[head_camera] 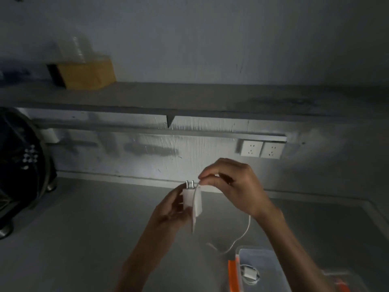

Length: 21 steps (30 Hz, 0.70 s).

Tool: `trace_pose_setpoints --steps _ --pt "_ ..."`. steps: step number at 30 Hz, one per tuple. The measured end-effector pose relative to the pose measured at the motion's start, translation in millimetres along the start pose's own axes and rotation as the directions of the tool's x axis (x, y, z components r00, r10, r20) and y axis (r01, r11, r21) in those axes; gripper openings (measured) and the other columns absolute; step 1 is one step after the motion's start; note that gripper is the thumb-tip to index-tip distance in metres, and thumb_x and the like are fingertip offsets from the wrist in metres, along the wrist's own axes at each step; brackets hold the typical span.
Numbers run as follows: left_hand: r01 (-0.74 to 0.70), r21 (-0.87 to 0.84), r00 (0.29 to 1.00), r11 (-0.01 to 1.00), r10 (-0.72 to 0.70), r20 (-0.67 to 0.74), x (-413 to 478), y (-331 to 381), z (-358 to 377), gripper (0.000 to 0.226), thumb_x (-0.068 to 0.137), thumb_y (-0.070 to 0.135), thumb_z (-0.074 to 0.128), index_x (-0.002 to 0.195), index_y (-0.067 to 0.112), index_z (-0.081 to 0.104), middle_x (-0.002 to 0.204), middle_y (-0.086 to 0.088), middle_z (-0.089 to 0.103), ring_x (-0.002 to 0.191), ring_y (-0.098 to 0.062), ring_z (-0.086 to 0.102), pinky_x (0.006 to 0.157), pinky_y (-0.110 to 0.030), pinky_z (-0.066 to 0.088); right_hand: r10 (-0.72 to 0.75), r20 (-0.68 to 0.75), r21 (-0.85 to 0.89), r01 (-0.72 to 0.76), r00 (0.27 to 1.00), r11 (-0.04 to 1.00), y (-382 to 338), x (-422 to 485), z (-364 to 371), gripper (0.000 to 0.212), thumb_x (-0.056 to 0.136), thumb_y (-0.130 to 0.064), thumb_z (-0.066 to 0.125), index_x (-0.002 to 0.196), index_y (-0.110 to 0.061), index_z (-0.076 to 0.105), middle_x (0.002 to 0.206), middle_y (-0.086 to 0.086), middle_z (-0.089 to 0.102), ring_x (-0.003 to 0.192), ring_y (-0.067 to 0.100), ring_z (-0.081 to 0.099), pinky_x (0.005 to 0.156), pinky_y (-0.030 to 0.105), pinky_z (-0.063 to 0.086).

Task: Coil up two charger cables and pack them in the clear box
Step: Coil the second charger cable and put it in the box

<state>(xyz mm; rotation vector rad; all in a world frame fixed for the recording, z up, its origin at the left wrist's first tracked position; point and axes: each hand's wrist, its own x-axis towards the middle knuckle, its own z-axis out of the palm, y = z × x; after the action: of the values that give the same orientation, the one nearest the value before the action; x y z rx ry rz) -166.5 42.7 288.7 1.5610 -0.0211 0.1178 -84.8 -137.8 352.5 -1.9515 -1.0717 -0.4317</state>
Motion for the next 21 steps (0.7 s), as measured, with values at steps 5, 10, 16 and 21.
trace_pose_setpoints --steps 5,10,16,21 --pt "0.074 -0.418 0.993 0.905 -0.103 -0.048 4 3 -11 0.028 0.089 0.006 0.058 0.110 -0.010 0.066 0.112 -0.028 0.069 0.096 -0.032 0.069 0.080 -0.034 0.056 0.133 0.241 0.314 -0.207 0.961 0.927 -41 -37 0 0.012 0.082 -0.040 0.069 0.087 -0.029 0.070 0.079 -0.003 0.073 0.064 0.024 0.066 0.059 0.039 0.052" --pt "0.080 -0.481 0.988 0.873 -0.135 -0.081 7 9 -36 0.029 0.082 0.007 0.059 0.107 -0.004 0.065 0.090 -0.017 0.068 0.083 -0.029 0.071 0.064 -0.028 0.057 0.297 0.522 0.152 -0.430 0.799 0.890 -18 -54 -1 0.013 0.086 -0.043 0.064 0.092 -0.032 0.069 0.067 -0.002 0.070 0.062 0.014 0.064 0.062 0.029 0.047" --pt "0.044 -0.478 0.980 0.877 -0.131 -0.151 8 15 -65 0.028 0.086 0.000 0.051 0.098 0.004 0.075 0.093 -0.017 0.075 0.087 -0.030 0.073 0.065 -0.029 0.060 0.270 0.428 0.172 -0.372 0.862 0.912 -11 -57 -12 0.018 0.081 -0.041 0.063 0.076 -0.025 0.070 0.067 -0.011 0.065 0.061 -0.006 0.053 0.060 0.010 0.038" --pt "0.044 0.010 0.980 0.999 -0.041 -0.195 2 10 -40 0.031 0.073 0.013 0.065 0.103 0.015 0.071 0.092 -0.012 0.074 0.078 -0.012 0.070 0.063 -0.024 0.056 -0.082 0.281 -0.016 0.090 0.956 0.996 -39 -24 -10 0.017 0.090 -0.037 0.063 0.090 -0.023 0.074 0.082 -0.020 0.066 0.074 -0.003 0.063 0.067 0.007 0.044"
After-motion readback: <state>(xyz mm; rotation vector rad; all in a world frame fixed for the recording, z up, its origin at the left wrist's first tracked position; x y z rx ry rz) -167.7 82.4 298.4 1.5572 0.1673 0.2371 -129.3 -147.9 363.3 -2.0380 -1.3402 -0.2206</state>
